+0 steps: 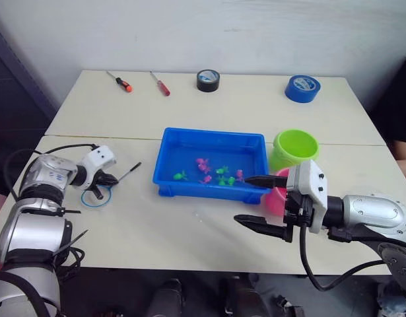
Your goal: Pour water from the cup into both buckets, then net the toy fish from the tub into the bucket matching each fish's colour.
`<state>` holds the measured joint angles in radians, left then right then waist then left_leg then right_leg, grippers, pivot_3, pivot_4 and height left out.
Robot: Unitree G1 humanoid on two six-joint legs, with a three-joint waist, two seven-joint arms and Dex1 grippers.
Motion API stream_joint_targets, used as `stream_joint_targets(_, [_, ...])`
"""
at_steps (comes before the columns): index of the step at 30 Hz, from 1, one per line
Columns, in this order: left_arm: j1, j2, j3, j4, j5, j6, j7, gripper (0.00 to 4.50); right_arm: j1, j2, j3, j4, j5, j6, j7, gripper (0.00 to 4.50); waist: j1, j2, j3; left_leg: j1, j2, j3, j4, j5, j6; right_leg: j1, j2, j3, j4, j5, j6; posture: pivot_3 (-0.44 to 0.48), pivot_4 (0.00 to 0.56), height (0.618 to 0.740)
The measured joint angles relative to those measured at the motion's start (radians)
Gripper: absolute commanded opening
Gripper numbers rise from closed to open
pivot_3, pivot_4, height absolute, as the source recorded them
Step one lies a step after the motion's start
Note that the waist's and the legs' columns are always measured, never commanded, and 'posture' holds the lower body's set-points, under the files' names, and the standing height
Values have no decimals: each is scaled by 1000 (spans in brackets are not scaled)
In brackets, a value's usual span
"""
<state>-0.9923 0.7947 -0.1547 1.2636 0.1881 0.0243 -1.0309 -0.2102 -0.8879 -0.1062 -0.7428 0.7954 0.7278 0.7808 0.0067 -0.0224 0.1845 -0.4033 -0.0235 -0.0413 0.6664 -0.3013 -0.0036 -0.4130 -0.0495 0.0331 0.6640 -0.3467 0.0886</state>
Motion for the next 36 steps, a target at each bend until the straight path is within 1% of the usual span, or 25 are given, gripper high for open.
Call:
stream_joint_targets(3, [-1,46,57,-68,-61,-32,-114,17,-42,-44,-23,11,12,0,40,4500,-5,0,0,0,0,-1,0,0,0,0,0,-1,-1,0,0,0,150,736])
stream_joint_targets(5, [-1,56,88,-158,-108,-45,-187,17,-71,-51,-23,31,23,2,63,4500,-4,0,0,0,0,-2,0,0,0,1,-1,-1,-1,0,0,0,150,736])
stream_joint_targets(7, [3,55,111,-282,-161,-46,-251,17,-103,-53,-22,50,29,6,81,4500,-2,0,0,-1,0,-2,0,0,0,1,-2,-1,-2,0,0,0,150,736])
stream_joint_targets(8, [23,59,121,-364,-193,-26,-287,17,-118,-55,-15,57,25,5,89,4500,-5,0,0,0,0,-1,0,0,0,1,-2,-1,-2,0,0,0,150,736])
stream_joint_targets(9, [64,62,127,-505,-240,11,-343,17,-144,-57,3,78,11,3,101,4500,-8,0,0,-1,-1,-1,0,1,-1,1,-2,-1,-2,0,0,0,150,736])
stream_joint_targets(12, [133,59,113,-772,-311,86,-424,17,-182,-62,26,106,-11,1,117,4500,-12,0,0,-1,-1,-1,0,2,-4,1,-2,0,-1,0,0,0,150,736])
stream_joint_targets(13, [150,58,107,-857,-332,122,-437,17,-197,-62,34,115,-15,2,120,4500,-13,0,0,-1,0,-1,0,2,-4,1,-2,0,-2,0,0,0,150,736])
stream_joint_targets(14, [165,54,96,-978,-362,185,-445,17,-225,-62,47,124,-22,7,120,4500,-13,0,0,-1,0,-1,0,3,-5,0,-1,0,-2,0,0,0,150,736])
stream_joint_targets(15, [172,46,94,-1039,-377,222,-442,17,-242,-61,59,127,-27,16,117,4500,-13,0,0,-1,0,-1,0,2,-4,1,-1,0,-1,0,0,0,150,736])
stream_joint_targets(16, [174,22,75,-1129,-393,268,-432,17,-263,-55,72,134,-32,23,111,4500,-11,0,0,0,0,-1,0,2,-4,1,-1,0,-1,0,0,0,150,736])
stream_joint_targets(19, [191,-41,-7,-1306,-416,344,-404,17,-309,-45,121,148,-54,38,100,4500,-9,0,0,0,0,-1,1,2,-3,1,-1,0,-1,0,0,0,150,736])
stream_joint_targets(23, [201,-90,-75,-1352,-411,382,-365,17,-341,-36,184,153,-95,39,100,4500,-12,0,0,0,1,-1,1,2,-3,1,1,1,-1,0,0,0,150,736])
stream_joint_targets(26, [184,-119,-105,-1357,-398,390,-338,0,-358,-23,229,154,-142,33,100,3676,-10,0,0,0,1,-1,1,2,-3,1,1,1,0,0,0,0,150,736])
stream_joint_targets(28, [166,-120,-114,-1350,-386,382,-330,0,-362,-16,259,157,-183,27,99,2805,-10,0,0,0,1,-1,1,2,-3,1,1,1,0,0,0,0,150,736])
stream_joint_targets(36, [151,-126,-143,-1321,-372,331,-340,0,-403,22,300,159,-235,21,108,2805,-9,0,0,0,1,-1,1,3,-4,1,1,1,0,0,0,0,150,736])
